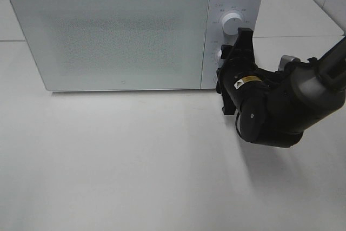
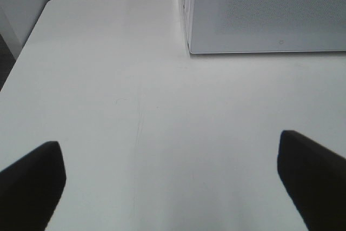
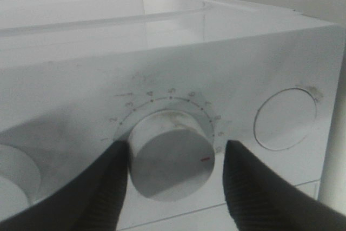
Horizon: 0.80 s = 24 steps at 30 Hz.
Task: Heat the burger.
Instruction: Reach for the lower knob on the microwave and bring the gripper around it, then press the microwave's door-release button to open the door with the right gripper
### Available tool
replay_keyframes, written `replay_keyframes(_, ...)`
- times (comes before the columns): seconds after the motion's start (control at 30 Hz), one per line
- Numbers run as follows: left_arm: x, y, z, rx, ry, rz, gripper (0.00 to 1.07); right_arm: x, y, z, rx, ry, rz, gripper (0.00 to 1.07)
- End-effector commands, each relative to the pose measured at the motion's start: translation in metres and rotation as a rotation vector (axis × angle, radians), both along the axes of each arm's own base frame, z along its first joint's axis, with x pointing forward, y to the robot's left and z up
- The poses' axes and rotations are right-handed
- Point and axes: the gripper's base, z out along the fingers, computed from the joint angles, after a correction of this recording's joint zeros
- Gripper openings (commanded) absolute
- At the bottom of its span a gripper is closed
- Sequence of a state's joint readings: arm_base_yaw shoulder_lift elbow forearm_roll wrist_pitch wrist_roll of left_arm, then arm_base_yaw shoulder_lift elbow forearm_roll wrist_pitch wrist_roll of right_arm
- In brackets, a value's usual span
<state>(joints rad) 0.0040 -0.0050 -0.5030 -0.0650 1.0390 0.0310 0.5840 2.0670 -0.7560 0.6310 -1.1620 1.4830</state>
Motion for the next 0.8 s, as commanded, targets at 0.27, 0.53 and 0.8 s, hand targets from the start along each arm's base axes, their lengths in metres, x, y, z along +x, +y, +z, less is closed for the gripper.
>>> replay_keyframes(0.27, -0.003, 0.0, -0.001, -0.011, -0.018, 0.004, 1.0, -0.002, -0.005, 0.004, -0.077, 0.017, 0.007, 0.73)
replay_keyframes(0.53, -0.003, 0.0, -0.001, -0.012, -0.018, 0.003, 1.0, -0.014, -0.003, 0.001, -0.109, 0.108, 0.102, 0.74)
replay_keyframes(0.8, -0.003, 0.0, -0.001, -0.011, -0.018, 0.004, 1.0, -0.025, -0.001, 0.013, -0.175, 0.132, 0.215, 0.74)
